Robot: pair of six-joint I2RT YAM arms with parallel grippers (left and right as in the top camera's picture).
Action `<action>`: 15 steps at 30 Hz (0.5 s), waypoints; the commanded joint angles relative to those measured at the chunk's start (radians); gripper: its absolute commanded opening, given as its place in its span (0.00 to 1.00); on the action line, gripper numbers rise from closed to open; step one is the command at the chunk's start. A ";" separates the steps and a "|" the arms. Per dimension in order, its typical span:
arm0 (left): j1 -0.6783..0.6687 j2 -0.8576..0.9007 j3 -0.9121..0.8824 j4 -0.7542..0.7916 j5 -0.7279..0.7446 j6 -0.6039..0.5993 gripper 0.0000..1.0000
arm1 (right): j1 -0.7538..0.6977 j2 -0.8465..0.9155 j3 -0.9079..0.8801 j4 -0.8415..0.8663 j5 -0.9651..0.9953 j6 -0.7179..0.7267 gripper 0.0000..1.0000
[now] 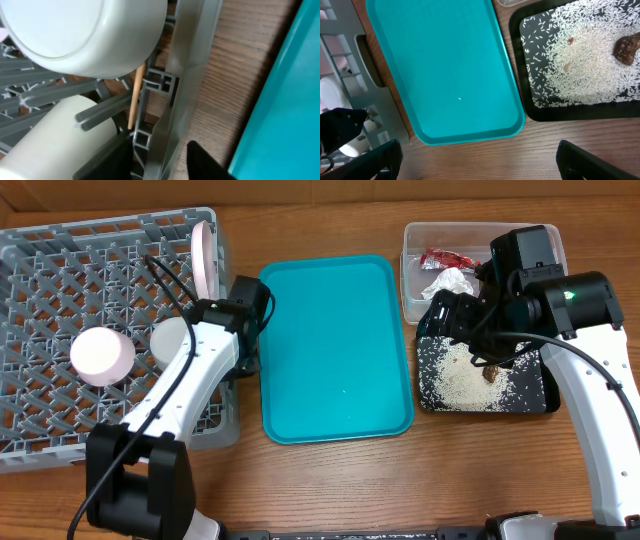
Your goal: Sort waste into correct bins and load items into the dishwasher
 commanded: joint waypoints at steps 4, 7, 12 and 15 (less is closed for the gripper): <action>0.000 0.043 -0.019 0.002 0.002 -0.003 0.14 | 0.000 -0.001 0.016 -0.003 0.010 -0.005 1.00; 0.000 0.043 -0.019 -0.013 -0.005 0.006 0.04 | 0.000 -0.001 0.016 -0.003 0.010 -0.005 1.00; 0.000 0.042 -0.019 -0.042 -0.022 0.006 0.04 | 0.000 -0.001 0.016 -0.003 0.010 -0.005 1.00; 0.000 0.042 -0.019 -0.068 -0.033 0.006 0.04 | 0.000 -0.001 0.016 -0.003 0.010 -0.005 1.00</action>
